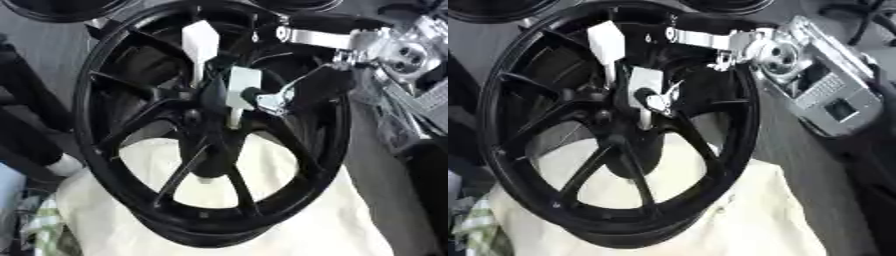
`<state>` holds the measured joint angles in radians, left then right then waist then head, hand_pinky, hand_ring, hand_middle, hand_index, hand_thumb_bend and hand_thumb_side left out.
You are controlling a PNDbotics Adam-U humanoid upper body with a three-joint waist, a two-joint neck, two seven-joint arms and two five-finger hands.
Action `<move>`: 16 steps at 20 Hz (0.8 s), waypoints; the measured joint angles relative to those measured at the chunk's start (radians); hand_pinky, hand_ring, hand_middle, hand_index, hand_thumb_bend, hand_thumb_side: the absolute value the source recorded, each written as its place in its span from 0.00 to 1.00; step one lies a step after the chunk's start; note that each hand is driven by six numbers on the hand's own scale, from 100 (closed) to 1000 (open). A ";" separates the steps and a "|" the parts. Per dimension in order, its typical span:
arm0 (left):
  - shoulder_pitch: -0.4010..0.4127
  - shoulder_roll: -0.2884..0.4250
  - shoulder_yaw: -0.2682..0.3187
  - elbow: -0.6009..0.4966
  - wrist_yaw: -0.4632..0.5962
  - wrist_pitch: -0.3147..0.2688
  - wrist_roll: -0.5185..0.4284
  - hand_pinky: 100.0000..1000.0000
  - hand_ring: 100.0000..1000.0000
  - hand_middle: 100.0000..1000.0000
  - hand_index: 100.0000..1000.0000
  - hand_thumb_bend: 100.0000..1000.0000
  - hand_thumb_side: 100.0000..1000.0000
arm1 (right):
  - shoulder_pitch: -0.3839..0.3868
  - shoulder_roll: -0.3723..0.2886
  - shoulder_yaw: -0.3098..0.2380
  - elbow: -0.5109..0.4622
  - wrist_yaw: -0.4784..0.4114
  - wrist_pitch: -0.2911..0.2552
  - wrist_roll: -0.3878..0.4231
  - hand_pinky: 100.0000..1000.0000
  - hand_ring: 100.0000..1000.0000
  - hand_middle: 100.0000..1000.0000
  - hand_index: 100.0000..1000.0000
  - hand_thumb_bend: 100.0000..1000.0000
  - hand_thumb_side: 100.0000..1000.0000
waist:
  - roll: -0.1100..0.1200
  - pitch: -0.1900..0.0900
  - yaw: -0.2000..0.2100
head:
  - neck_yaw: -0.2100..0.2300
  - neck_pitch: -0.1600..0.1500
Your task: Pull the pin out of the wheel hub.
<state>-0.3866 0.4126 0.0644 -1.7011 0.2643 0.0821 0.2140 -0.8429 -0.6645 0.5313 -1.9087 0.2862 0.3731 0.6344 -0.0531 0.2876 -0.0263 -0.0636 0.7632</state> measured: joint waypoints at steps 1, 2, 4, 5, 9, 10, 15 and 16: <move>0.000 0.000 0.000 0.000 0.000 0.000 0.000 0.61 0.69 0.63 0.73 0.01 0.80 | 0.000 0.000 0.000 0.001 0.002 -0.002 0.001 0.93 0.86 0.70 0.88 0.12 0.41 | 0.000 0.000 0.001 | 0.000 0.000; 0.000 0.000 0.000 0.000 0.000 0.000 0.000 0.61 0.69 0.63 0.73 0.01 0.80 | 0.002 0.000 0.000 0.004 0.005 -0.004 0.002 0.93 0.86 0.71 0.88 0.12 0.40 | 0.000 0.000 0.001 | -0.001 0.000; 0.000 0.000 0.000 0.000 0.000 0.000 0.000 0.61 0.69 0.63 0.73 0.01 0.80 | 0.008 0.000 0.000 0.013 0.006 -0.010 0.003 0.93 0.86 0.71 0.88 0.12 0.39 | 0.000 0.000 0.002 | -0.001 0.000; 0.000 0.000 0.000 0.000 0.000 0.000 0.000 0.61 0.69 0.63 0.73 0.01 0.80 | 0.008 0.000 0.000 0.017 0.006 -0.013 0.002 0.93 0.86 0.71 0.88 0.12 0.40 | 0.000 0.000 0.002 | -0.001 0.000; 0.000 0.000 0.000 0.000 0.000 0.000 0.000 0.61 0.69 0.63 0.73 0.01 0.80 | 0.008 0.000 0.000 0.036 0.008 -0.024 0.001 0.93 0.86 0.71 0.88 0.12 0.41 | 0.000 0.000 0.003 | -0.001 0.000; 0.000 0.000 0.000 0.000 0.000 0.000 -0.001 0.61 0.69 0.63 0.73 0.01 0.80 | 0.008 0.000 0.000 0.039 0.009 -0.027 0.001 0.93 0.86 0.70 0.88 0.12 0.41 | 0.000 0.000 0.003 | -0.002 0.000; -0.002 0.000 0.000 0.000 0.000 0.001 -0.003 0.61 0.69 0.63 0.73 0.01 0.80 | 0.008 0.000 0.004 0.058 0.022 -0.035 0.000 0.93 0.86 0.70 0.88 0.12 0.43 | 0.000 0.001 0.006 | -0.008 0.000; -0.002 0.000 0.000 0.000 0.000 0.001 -0.004 0.61 0.69 0.63 0.73 0.01 0.80 | 0.009 0.001 0.006 0.062 0.026 -0.036 0.000 0.93 0.86 0.70 0.88 0.11 0.44 | 0.000 0.001 0.008 | -0.009 0.000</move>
<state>-0.3886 0.4126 0.0642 -1.7011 0.2643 0.0827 0.2103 -0.8343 -0.6636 0.5378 -1.8464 0.3120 0.3370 0.6340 -0.0527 0.2889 -0.0188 -0.0726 0.7636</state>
